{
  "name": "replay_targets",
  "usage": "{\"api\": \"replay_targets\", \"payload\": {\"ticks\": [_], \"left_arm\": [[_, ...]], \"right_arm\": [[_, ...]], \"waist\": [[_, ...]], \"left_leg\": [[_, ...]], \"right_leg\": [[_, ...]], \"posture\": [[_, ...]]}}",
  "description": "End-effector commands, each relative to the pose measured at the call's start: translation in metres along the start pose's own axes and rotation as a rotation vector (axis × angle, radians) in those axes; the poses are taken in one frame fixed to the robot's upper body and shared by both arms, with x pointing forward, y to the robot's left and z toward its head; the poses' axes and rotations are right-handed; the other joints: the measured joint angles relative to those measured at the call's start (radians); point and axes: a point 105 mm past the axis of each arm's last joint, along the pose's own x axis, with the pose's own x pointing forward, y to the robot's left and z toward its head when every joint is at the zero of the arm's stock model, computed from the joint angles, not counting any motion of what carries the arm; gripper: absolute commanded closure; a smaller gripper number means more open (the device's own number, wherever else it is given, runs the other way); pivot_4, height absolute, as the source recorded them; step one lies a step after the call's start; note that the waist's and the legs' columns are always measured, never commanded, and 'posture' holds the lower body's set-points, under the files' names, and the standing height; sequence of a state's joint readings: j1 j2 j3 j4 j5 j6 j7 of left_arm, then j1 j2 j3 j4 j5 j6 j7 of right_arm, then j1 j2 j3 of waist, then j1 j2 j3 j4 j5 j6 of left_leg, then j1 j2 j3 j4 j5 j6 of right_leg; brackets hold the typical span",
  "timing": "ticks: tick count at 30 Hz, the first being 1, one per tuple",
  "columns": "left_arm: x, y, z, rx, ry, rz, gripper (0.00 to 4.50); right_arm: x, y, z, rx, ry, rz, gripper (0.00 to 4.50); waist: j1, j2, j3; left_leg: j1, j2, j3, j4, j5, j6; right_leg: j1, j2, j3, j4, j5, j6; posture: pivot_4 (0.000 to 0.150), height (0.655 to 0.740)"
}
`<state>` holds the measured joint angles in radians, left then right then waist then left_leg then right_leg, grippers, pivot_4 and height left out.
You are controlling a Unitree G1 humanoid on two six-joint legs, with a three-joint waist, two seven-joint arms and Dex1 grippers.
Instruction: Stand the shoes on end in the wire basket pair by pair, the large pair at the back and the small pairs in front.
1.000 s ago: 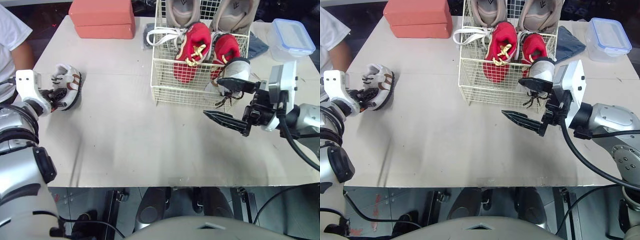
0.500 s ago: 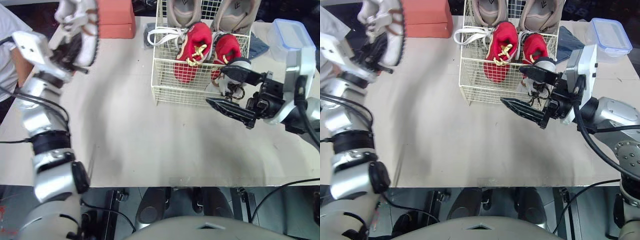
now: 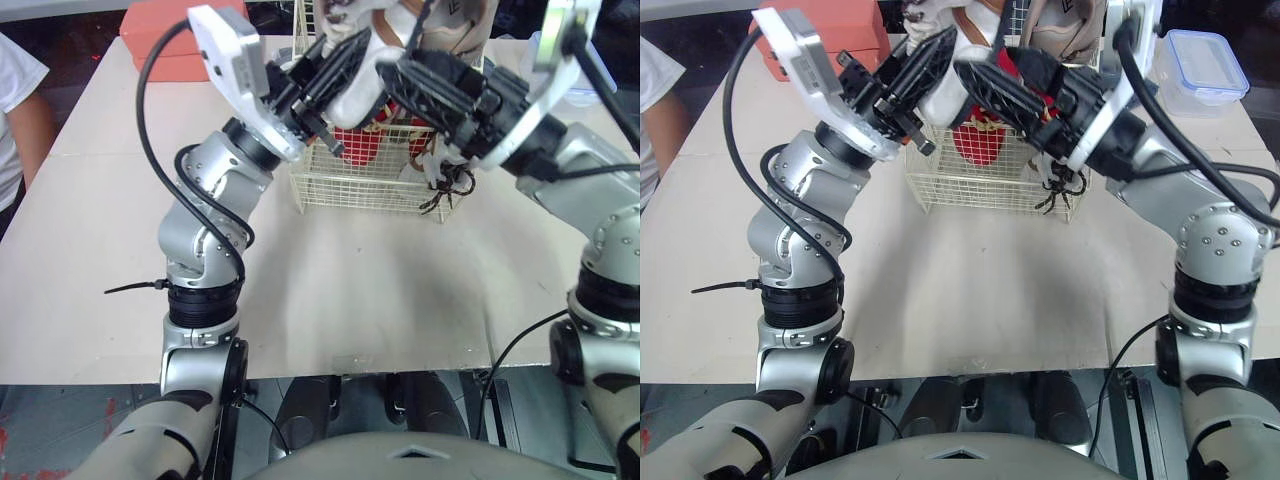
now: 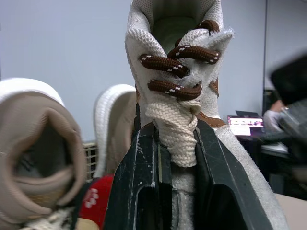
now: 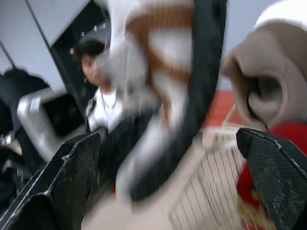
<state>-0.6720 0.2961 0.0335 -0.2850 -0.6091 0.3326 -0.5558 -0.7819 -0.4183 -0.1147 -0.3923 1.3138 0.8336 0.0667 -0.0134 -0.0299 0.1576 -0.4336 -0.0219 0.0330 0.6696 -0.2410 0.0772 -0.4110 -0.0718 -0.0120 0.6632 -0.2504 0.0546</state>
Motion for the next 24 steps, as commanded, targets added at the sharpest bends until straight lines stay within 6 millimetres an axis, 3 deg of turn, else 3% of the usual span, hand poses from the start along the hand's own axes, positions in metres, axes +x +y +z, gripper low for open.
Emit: {"api": "replay_targets", "payload": {"ticks": [1,4,5,9,10,11,12,14,18,24], "left_arm": [[0.002,-0.01,0.011,0.042,-0.032,-0.054,4.25],[0.001,-0.014,0.007,0.029,-0.026,-0.084,4.25],[0.0,-0.014,0.006,0.028,-0.023,-0.084,4.25],[-0.004,-0.013,0.004,0.004,-0.023,-0.093,4.25],[-0.007,-0.017,0.004,-0.031,-0.021,-0.132,3.75],[-0.01,-0.021,0.002,-0.046,0.002,-0.173,3.23],[-0.013,-0.023,0.001,-0.052,0.02,-0.2,3.01],[-0.019,-0.013,0.003,-0.051,0.041,-0.195,2.01],[-0.041,0.002,0.024,-0.242,0.102,-0.326,0.31],[-0.052,0.011,0.049,-0.395,0.151,-0.479,0.29]], "right_arm": [[0.003,0.004,0.008,-0.01,-0.026,-0.006,0.53],[0.003,0.003,0.008,-0.008,-0.025,-0.021,1.82],[0.002,0.002,0.008,-0.006,-0.028,-0.025,2.44],[0.0,0.0,0.009,-0.014,-0.031,-0.035,4.0],[0.0,0.0,0.009,-0.015,-0.032,-0.036,4.27],[-0.001,0.0,0.01,-0.017,-0.033,-0.034,4.39],[-0.002,0.001,0.01,-0.019,-0.034,-0.032,4.42],[-0.004,0.002,0.01,-0.029,-0.026,-0.016,4.45],[-0.012,0.011,0.006,-0.061,0.012,0.075,4.46],[-0.027,0.024,-0.013,-0.082,0.125,0.231,4.47]], "waist": [[0.004,0.0,0.0],[0.004,0.0,0.0],[0.004,0.0,0.0],[0.0,0.0,0.0],[0.0,0.0,0.0],[-0.002,0.0,0.0],[-0.002,0.0,0.0],[-0.001,0.001,0.001],[-0.001,0.002,0.001],[0.001,0.002,0.001]], "left_leg": [[0.0,0.0,0.0,0.0,0.0,0.0],[-0.001,-0.001,0.0,0.001,0.0,0.0],[-0.001,-0.001,0.0,0.0,0.0,0.0],[0.0,0.0,0.0,0.0,0.0,0.0],[0.0,0.0,0.0,0.0,0.0,0.0],[0.0,0.0,0.0,0.0,0.0,0.0],[0.0,0.0,0.0,0.0,0.0,0.0],[0.0,0.0,0.0,0.0,0.0,0.0],[0.0,0.0,0.0,0.0,0.0,0.0],[0.0,-0.001,0.0,0.0,0.0,0.0]], "right_leg": [[0.0,0.0,0.0,0.0,0.0,0.0],[0.0,0.0,-0.001,0.0,0.0,0.0],[0.0,0.0,-0.001,0.0,0.0,0.0],[0.0,0.001,-0.001,0.0,0.0,0.0],[0.0,0.001,-0.001,0.0,0.0,0.0],[0.0,0.001,-0.001,0.0,0.0,0.0],[0.0,0.001,-0.001,0.0,0.0,0.0],[0.0,0.001,-0.001,0.0,0.0,0.0],[0.0,0.001,-0.002,0.0,0.0,0.0],[0.0,0.002,-0.004,-0.001,0.0,0.0]], "posture": [[0.15,0.74],[0.15,0.74],[0.15,0.74],[0.15,0.74],[0.15,0.74],[0.15,0.74],[0.15,0.74],[0.15,0.74],[0.15,0.74],[0.15,0.74]]}}
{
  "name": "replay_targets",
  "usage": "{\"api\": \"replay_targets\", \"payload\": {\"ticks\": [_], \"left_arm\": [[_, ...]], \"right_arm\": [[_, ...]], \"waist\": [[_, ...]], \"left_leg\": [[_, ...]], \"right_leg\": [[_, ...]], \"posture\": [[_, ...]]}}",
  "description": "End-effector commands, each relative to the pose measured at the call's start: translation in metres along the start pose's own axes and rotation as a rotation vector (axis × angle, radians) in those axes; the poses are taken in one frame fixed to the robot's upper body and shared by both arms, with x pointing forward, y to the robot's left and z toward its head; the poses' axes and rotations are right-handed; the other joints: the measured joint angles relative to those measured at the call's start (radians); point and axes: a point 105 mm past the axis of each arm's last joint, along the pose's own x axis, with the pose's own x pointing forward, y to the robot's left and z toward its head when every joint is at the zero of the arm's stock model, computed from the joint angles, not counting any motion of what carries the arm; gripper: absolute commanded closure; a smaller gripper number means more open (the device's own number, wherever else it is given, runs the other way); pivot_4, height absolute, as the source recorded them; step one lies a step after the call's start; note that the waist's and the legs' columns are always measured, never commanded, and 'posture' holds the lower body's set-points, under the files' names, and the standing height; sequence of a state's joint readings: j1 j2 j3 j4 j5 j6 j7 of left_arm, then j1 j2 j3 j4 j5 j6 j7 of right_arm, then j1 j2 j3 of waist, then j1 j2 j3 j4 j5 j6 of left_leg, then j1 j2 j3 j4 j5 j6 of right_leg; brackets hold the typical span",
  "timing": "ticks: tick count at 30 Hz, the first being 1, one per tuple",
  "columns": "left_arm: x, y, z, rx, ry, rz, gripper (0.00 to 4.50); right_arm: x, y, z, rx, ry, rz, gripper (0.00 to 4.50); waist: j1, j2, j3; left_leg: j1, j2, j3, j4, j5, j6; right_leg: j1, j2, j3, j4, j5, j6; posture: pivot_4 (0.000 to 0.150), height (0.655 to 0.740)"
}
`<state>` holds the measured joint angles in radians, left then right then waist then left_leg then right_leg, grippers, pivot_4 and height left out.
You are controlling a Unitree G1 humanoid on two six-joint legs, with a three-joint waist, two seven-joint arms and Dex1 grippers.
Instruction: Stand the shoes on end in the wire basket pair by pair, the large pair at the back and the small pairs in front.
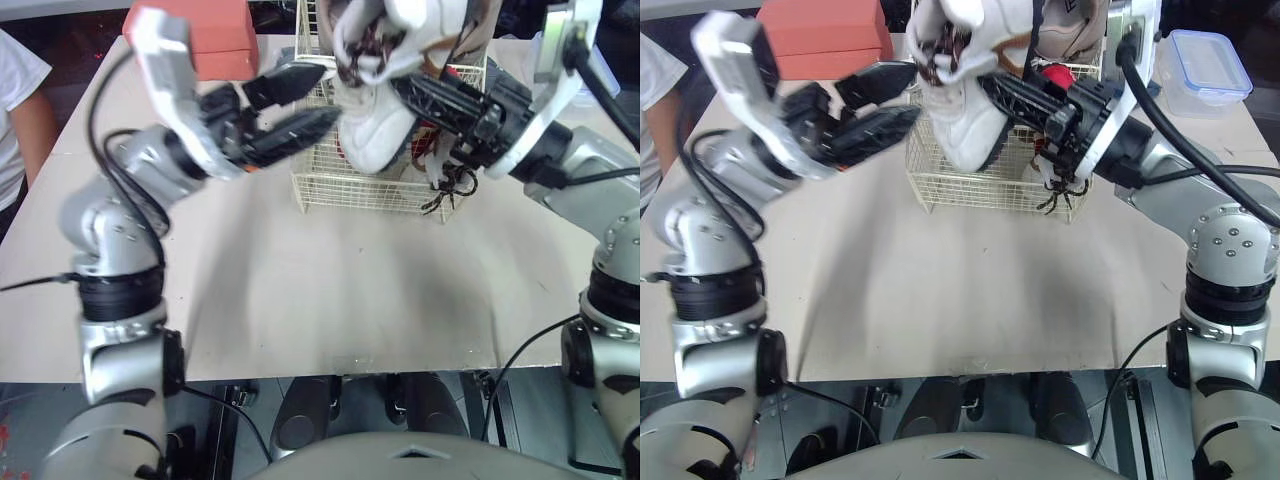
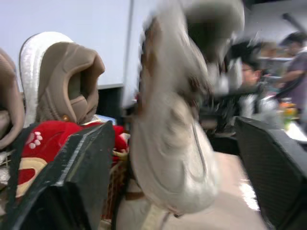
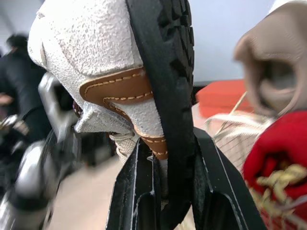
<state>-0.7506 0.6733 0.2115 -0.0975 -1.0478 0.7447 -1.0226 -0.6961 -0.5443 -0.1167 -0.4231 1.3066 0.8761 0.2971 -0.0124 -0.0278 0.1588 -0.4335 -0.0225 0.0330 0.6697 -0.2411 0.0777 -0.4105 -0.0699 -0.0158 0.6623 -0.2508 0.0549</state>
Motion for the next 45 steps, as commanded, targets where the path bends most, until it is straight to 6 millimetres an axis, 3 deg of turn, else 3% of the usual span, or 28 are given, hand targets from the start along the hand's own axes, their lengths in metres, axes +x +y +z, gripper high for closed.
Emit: {"api": "replay_targets", "payload": {"ticks": [1,10,17,28,32,35,37,40,41,42,45], "left_arm": [[0.0,-0.011,0.014,-0.064,-0.025,-0.132,0.29],[0.02,-0.016,-0.002,-0.088,0.064,-0.276,0.29],[0.023,-0.013,-0.01,-0.161,0.087,-0.355,0.29],[0.031,-0.021,-0.018,-0.24,0.102,-0.473,0.29],[0.033,-0.025,-0.015,-0.258,0.086,-0.498,2.09],[0.033,-0.026,-0.014,-0.268,0.079,-0.507,3.12],[0.033,-0.027,-0.014,-0.265,0.075,-0.503,3.61],[0.033,-0.025,-0.013,-0.257,0.064,-0.486,3.89],[0.032,-0.024,-0.012,-0.251,0.055,-0.474,3.89],[0.032,-0.022,-0.011,-0.245,0.047,-0.461,3.89],[0.028,-0.015,-0.006,-0.219,0.016,-0.387,3.91]], "right_arm": [[-0.004,0.019,0.002,-0.042,0.006,0.115,4.47],[-0.005,0.034,-0.011,-0.054,0.086,0.238,4.47],[-0.013,0.053,-0.021,-0.041,0.165,0.368,4.47],[-0.01,0.062,-0.027,-0.044,0.193,0.447,4.47],[-0.01,0.063,-0.029,-0.041,0.2,0.453,4.47],[-0.01,0.062,-0.03,-0.041,0.202,0.451,4.47],[-0.01,0.061,-0.03,-0.041,0.2,0.443,4.47],[-0.01,0.058,-0.031,-0.044,0.198,0.417,4.47],[-0.01,0.056,-0.031,-0.047,0.198,0.405,3.68],[-0.011,0.055,-0.031,-0.049,0.198,0.396,3.68],[-0.022,0.051,-0.03,-0.04,0.207,0.358,2.35]], "waist": [[0.001,0.0,0.0],[-0.001,0.0,0.0],[0.0,0.0,0.0],[0.0,0.0,0.0],[0.0,0.0,0.0],[0.0,0.0,0.0],[0.0,0.0,0.0],[0.0,0.0,0.0],[0.0,0.0,0.0],[0.0,0.0,0.0],[0.001,0.0,0.0]], "left_leg": [[0.0,0.0,0.0,0.0,0.0,0.0],[0.0,0.001,0.0,0.0,0.0,0.0],[0.0,0.001,0.0,0.0,0.0,0.0],[0.0,0.001,0.0,0.0,0.0,0.0],[0.0,0.001,0.0,0.0,0.0,0.0],[0.0,0.001,0.0,0.0,0.0,0.0],[0.0,0.001,0.0,0.0,0.0,0.0],[0.0,0.001,0.0,0.0,0.0,0.0],[0.0,0.001,0.0,0.0,0.0,0.0],[0.0,0.001,0.0,0.0,0.0,0.0],[0.0,0.001,0.0,0.0,0.0,0.0]], "right_leg": [[0.0,0.0,0.0,0.0,0.0,0.0],[0.0,-0.001,0.001,0.0,0.0,0.0],[0.0,-0.001,0.002,0.0,0.0,0.0],[0.0,-0.002,0.003,0.0,0.0,0.0],[0.0,-0.002,0.003,0.0,0.0,0.0],[0.0,-0.003,0.003,0.0,0.0,0.0],[0.0,-0.003,0.003,0.0,0.0,0.0],[0.0,-0.003,0.003,0.0,0.0,0.0],[0.0,-0.003,0.004,0.0,0.0,0.0],[0.0,-0.004,0.004,0.0,0.0,0.0],[0.0,-0.004,0.004,0.0,0.0,0.0]], "posture": [[0.15,0.74],[0.15,0.74],[0.15,0.74],[0.15,0.74],[0.15,0.74],[0.15,0.74],[0.15,0.74],[0.15,0.74],[0.15,0.74],[0.15,0.74],[0.15,0.74]]}}
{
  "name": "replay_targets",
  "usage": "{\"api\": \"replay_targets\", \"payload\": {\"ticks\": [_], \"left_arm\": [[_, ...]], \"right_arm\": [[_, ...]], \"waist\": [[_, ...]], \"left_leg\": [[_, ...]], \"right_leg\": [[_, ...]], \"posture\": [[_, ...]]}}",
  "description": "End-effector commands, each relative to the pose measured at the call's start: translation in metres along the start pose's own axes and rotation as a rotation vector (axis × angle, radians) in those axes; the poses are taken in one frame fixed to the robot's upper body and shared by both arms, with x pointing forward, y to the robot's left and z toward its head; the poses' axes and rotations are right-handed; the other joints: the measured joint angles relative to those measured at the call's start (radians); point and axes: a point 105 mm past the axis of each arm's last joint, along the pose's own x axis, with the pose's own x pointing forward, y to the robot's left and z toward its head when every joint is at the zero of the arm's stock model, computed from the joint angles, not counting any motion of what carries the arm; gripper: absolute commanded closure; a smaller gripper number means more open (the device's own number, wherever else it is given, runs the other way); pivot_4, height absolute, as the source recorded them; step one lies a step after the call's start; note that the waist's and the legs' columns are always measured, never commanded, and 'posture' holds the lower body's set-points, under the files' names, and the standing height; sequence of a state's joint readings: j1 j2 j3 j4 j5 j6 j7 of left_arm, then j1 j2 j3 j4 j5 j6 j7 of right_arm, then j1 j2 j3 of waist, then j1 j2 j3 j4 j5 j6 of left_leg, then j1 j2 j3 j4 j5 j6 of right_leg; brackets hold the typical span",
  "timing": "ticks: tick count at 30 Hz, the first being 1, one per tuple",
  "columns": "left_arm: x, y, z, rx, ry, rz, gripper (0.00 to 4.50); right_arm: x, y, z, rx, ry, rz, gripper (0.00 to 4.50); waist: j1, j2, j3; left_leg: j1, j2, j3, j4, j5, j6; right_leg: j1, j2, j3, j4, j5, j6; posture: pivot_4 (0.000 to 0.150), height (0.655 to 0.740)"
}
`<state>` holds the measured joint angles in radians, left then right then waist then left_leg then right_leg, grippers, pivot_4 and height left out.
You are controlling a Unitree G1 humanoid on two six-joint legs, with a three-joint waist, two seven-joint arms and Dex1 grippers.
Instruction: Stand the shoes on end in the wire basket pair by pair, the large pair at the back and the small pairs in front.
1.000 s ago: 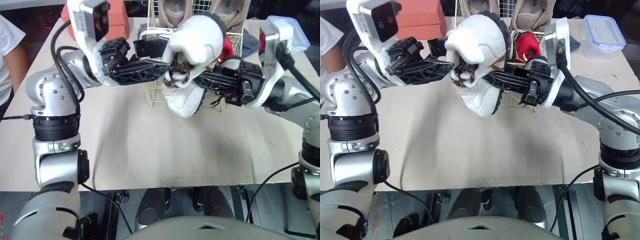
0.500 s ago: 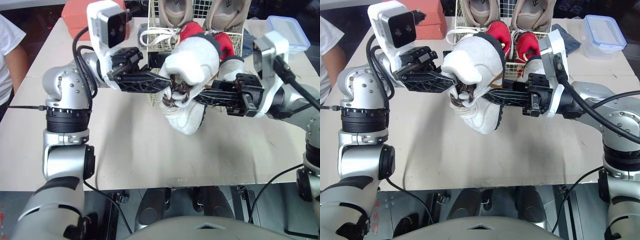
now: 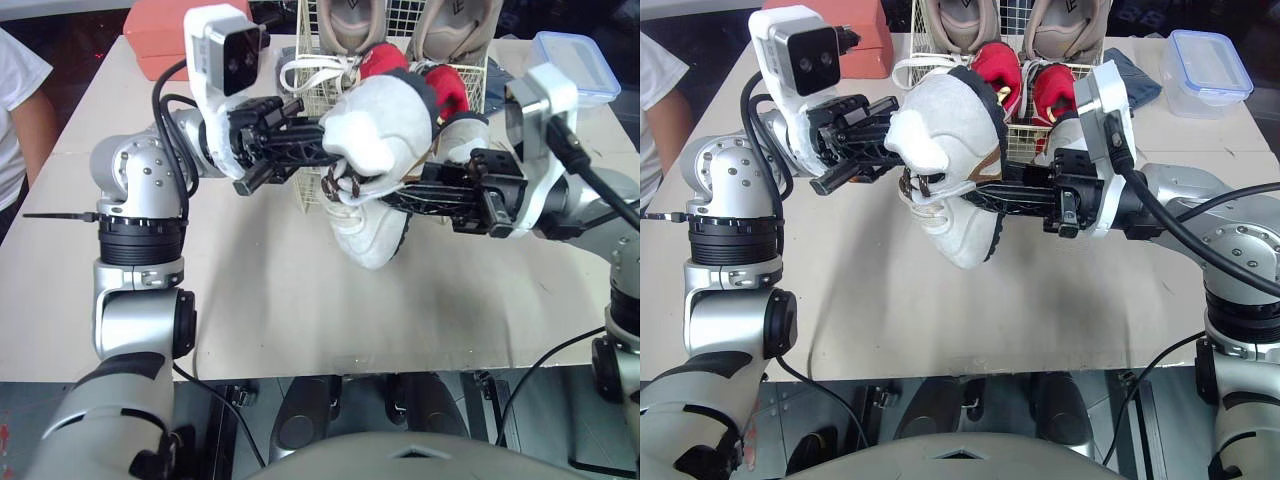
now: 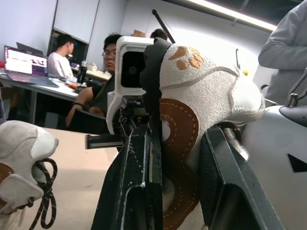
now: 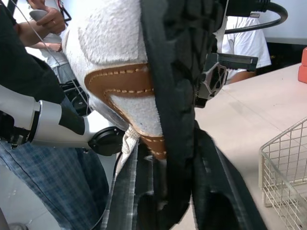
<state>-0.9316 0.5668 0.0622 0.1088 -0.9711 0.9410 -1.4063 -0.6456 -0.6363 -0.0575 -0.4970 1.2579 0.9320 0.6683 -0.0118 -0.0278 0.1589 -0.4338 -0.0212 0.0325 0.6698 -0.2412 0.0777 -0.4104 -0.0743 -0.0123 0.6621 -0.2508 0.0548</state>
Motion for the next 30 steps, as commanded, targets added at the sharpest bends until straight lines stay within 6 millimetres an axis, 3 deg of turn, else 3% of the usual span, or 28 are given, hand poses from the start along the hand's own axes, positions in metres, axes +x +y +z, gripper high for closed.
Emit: {"api": "replay_targets", "payload": {"ticks": [1,2,3,4,6,12,17,21,30], "left_arm": [[-0.004,-0.003,0.018,0.09,-0.057,0.051,3.92],[-0.007,-0.002,0.019,0.102,-0.063,0.078,3.94],[-0.011,-0.001,0.021,0.117,-0.075,0.109,3.94],[-0.013,0.0,0.023,0.126,-0.083,0.129,3.94],[-0.018,0.006,0.029,0.18,-0.111,0.217,3.94],[-0.027,0.019,0.052,0.413,-0.174,0.475,3.96],[-0.026,0.03,0.024,0.53,-0.039,0.581,3.96],[-0.028,0.044,0.01,0.604,0.009,0.656,3.96],[-0.028,0.05,0.03,0.71,-0.104,0.681,3.96]], "right_arm": [[-0.008,0.013,-0.003,-0.009,0.03,0.017,1.88],[-0.012,0.014,-0.004,-0.009,0.037,0.007,1.27],[-0.016,0.015,-0.004,-0.013,0.046,-0.007,1.13],[-0.018,0.015,-0.005,-0.016,0.051,-0.016,0.51],[-0.023,0.013,-0.002,-0.042,0.051,-0.068,0.0],[-0.048,-0.001,0.013,-0.154,0.016,-0.269,0.0],[-0.089,-0.011,0.02,-0.311,0.055,-0.49,0.0],[-0.11,-0.009,0.021,-0.371,0.133,-0.557,0.0],[-0.118,-0.004,0.022,-0.387,0.151,-0.569,0.0]], "waist": [[0.002,0.0,0.0],[0.001,0.0,0.0],[0.001,0.0,0.0],[0.001,0.0,0.0],[0.001,0.0,0.0],[0.005,0.0,0.0],[0.017,0.0,0.0],[0.027,0.0,0.0],[0.025,0.0,0.0]], "left_leg": [[0.0,0.0,0.0,0.0,0.0,0.0],[0.0,0.0,0.0,0.0,0.0,0.0],[0.0,0.0,0.0,0.0,0.0,0.0],[0.0,0.0,0.0,0.0,0.0,0.0],[0.0,0.0,0.0,0.0,0.0,0.0],[0.0,0.0,0.0,0.0,0.0,0.0],[0.0,-0.001,0.0,0.0,0.0,0.0],[-0.001,-0.001,0.0,0.0,0.0,0.0],[0.0,-0.001,0.0,0.0,0.0,0.0]], "right_leg": [[0.0,0.0,0.0,0.0,0.0,0.0],[0.0,0.0,0.0,0.0,0.0,0.0],[0.0,-0.001,0.0,0.0,0.0,0.0],[0.0,-0.001,0.0,0.0,0.0,0.0],[0.0,-0.001,0.0,0.0,0.0,0.0],[0.0,-0.002,0.0,-0.001,0.0,0.0],[0.0,-0.003,0.0,-0.001,0.0,0.0],[0.001,-0.003,0.0,-0.001,0.0,0.0],[0.002,-0.003,0.0,-0.002,0.0,0.0]], "posture": [[0.15,0.74],[0.15,0.74],[0.15,0.74],[0.15,0.74],[0.15,0.74],[0.15,0.74],[0.15,0.74],[0.15,0.74],[0.15,0.74]]}}
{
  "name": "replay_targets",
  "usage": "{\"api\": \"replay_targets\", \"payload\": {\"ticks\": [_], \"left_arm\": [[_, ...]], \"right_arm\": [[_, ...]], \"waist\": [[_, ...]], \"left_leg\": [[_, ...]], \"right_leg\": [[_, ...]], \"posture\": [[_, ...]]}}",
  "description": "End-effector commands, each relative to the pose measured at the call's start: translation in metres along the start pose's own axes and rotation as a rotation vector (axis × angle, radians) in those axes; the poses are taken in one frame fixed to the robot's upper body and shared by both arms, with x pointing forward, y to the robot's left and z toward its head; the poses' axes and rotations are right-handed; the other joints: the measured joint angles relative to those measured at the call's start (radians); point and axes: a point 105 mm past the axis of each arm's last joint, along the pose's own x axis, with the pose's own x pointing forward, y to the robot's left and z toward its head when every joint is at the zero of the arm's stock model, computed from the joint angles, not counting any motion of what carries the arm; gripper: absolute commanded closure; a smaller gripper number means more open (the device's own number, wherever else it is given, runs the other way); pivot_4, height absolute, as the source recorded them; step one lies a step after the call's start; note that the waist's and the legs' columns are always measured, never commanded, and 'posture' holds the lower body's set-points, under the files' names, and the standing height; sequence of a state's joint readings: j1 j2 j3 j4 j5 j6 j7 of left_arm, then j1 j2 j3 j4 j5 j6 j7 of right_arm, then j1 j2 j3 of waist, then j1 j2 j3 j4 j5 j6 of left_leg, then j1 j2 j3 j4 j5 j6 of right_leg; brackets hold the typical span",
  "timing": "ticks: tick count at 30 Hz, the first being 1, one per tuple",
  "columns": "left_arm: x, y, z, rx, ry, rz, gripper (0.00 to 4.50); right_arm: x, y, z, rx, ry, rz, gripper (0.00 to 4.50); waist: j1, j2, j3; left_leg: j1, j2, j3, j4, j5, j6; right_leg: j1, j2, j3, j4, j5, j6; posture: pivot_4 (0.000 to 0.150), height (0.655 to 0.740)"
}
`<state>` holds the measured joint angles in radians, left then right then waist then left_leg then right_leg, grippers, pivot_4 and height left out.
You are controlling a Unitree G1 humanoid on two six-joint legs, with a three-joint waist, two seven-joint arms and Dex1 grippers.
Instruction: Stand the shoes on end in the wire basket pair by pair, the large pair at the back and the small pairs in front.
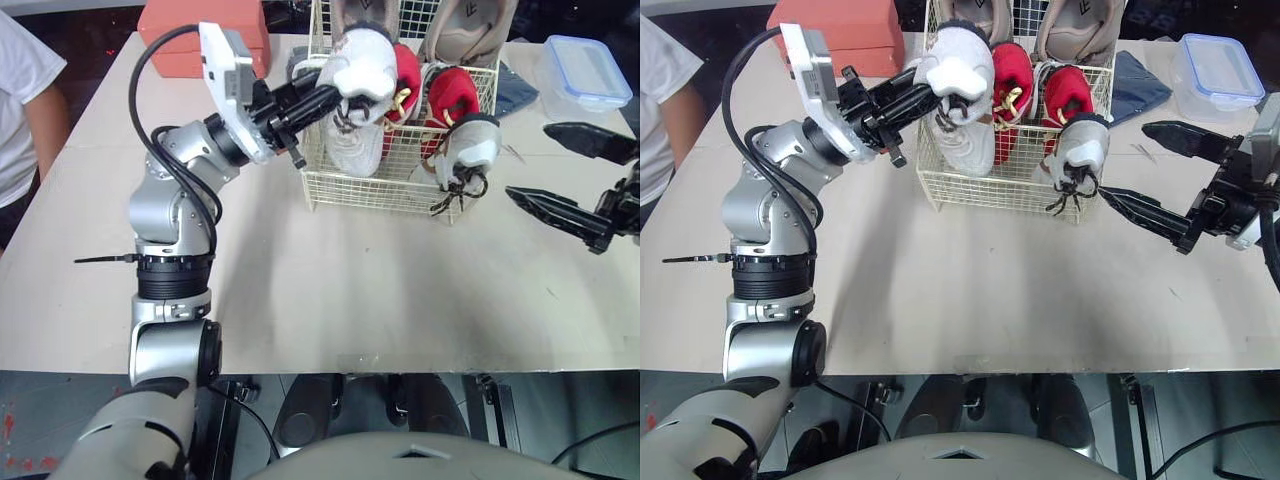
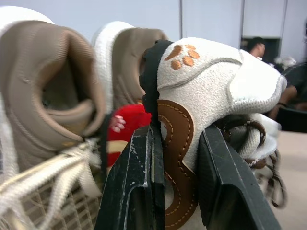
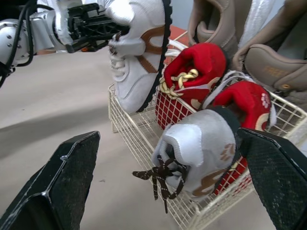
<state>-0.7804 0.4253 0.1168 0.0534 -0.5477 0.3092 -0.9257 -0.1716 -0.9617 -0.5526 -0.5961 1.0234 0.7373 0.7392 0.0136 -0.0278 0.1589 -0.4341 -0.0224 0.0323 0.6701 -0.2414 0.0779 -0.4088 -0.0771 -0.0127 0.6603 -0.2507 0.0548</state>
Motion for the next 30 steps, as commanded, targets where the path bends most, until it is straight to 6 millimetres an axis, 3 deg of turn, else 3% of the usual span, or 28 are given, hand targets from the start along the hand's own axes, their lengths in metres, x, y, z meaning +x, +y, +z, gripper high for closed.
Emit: {"api": "replay_targets", "payload": {"ticks": [1,10,16,20,27,30], "left_arm": [[0.005,0.002,0.029,0.077,-0.108,-0.005,3.96],[0.005,-0.007,0.015,0.116,-0.052,-0.064,3.96],[-0.004,-0.011,-0.001,0.145,-0.048,0.027,3.96],[-0.013,-0.016,-0.026,0.16,0.039,0.047,3.96],[-0.027,-0.022,-0.085,-0.03,0.197,0.095,3.96],[-0.033,-0.024,-0.098,-0.054,0.243,0.083,3.96]], "right_arm": [[-0.001,0.004,0.011,-0.052,-0.032,0.013,0.0],[0.0,0.006,0.014,-0.035,-0.054,0.027,0.0],[-0.002,0.007,0.012,-0.027,-0.05,0.026,0.0],[-0.002,0.008,0.008,-0.019,-0.039,0.026,0.0],[0.001,0.007,0.004,-0.009,-0.037,0.028,0.0],[0.001,0.007,0.003,-0.01,-0.034,0.028,0.0]], "waist": [[0.0,0.0,0.0],[0.0,0.0,0.0],[0.001,0.0,0.0],[0.001,0.0,0.0],[0.001,0.001,-0.001],[0.0,0.001,-0.001]], "left_leg": [[0.0,0.0,0.0,0.0,0.0,0.0],[0.0,0.0,0.0,0.0,0.0,0.0],[0.0,0.0,0.0,0.0,0.0,0.0],[0.001,0.0,0.0,0.0,0.0,0.0],[0.001,0.0,0.0,0.0,0.0,0.0],[0.001,0.0,0.0,0.0,0.0,0.0]], "right_leg": [[0.0,0.0,0.0,0.0,0.0,0.0],[0.0,0.001,0.0,0.0,0.0,0.0],[0.0,0.0,0.0,0.0,0.0,0.0],[0.0,0.0,0.0,0.0,0.0,0.0],[0.001,0.0,0.0,0.0,0.0,0.0],[0.001,0.0,0.0,-0.001,0.0,0.0]], "posture": [[0.15,0.74],[0.15,0.74],[0.15,0.74],[0.15,0.74],[0.15,0.74],[0.15,0.74]]}}
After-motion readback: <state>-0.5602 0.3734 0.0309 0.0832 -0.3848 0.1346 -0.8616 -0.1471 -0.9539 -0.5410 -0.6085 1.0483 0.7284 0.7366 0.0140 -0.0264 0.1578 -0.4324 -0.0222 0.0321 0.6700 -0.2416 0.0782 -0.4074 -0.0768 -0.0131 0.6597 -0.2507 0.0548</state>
